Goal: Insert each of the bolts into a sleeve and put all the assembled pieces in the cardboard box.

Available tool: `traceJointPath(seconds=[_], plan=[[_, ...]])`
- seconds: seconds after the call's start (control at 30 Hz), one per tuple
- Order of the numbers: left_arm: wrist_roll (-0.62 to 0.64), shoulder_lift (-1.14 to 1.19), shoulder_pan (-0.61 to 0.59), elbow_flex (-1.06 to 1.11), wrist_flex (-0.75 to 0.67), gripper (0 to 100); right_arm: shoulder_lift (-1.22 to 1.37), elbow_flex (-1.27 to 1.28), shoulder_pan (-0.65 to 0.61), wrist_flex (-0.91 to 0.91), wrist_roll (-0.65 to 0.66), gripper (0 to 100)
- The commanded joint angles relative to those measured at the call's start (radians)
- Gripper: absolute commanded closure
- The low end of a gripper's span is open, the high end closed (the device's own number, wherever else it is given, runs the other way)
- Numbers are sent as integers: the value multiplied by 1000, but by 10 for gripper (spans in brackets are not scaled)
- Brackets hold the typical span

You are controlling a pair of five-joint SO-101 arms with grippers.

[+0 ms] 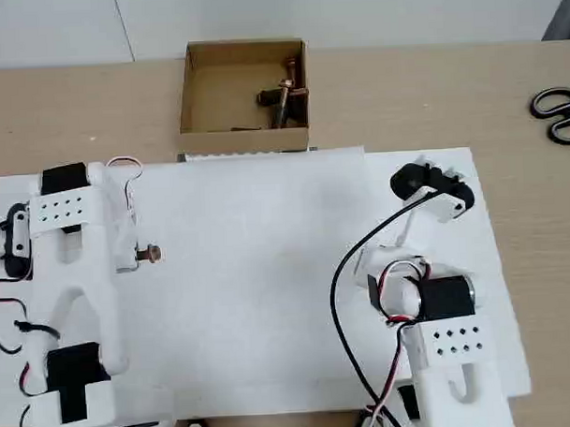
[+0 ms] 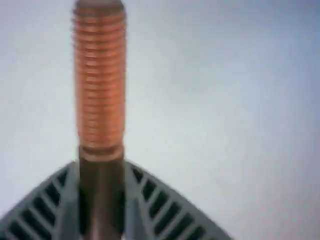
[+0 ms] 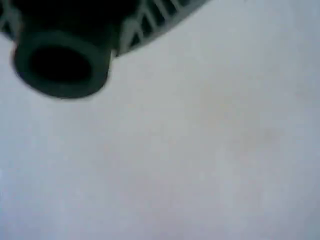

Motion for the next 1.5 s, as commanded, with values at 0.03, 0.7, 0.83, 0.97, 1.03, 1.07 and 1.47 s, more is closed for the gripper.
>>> traceJointPath(seconds=[0.03, 0.7, 0.83, 0.97, 1.03, 1.07, 1.47], plan=[[0, -12, 2, -45, -14, 984, -15, -6, -8, -24, -8, 996], [-190, -17, 8, -70, -78, 700, -21, -6, -7, -21, -8, 996], [-362, -17, 8, -171, -6, 700, -21, -6, -5, -21, -8, 996], [-586, -17, 14, -289, 101, 700, -21, -6, -5, -22, -8, 996], [-707, -17, 14, -337, 161, 701, -21, -6, -5, -22, -8, 996], [-767, -17, 14, -351, 187, 702, -21, -6, -5, -22, -8, 996], [-974, -17, 14, -338, 187, 701, -21, -6, -4, -19, -8, 996]])
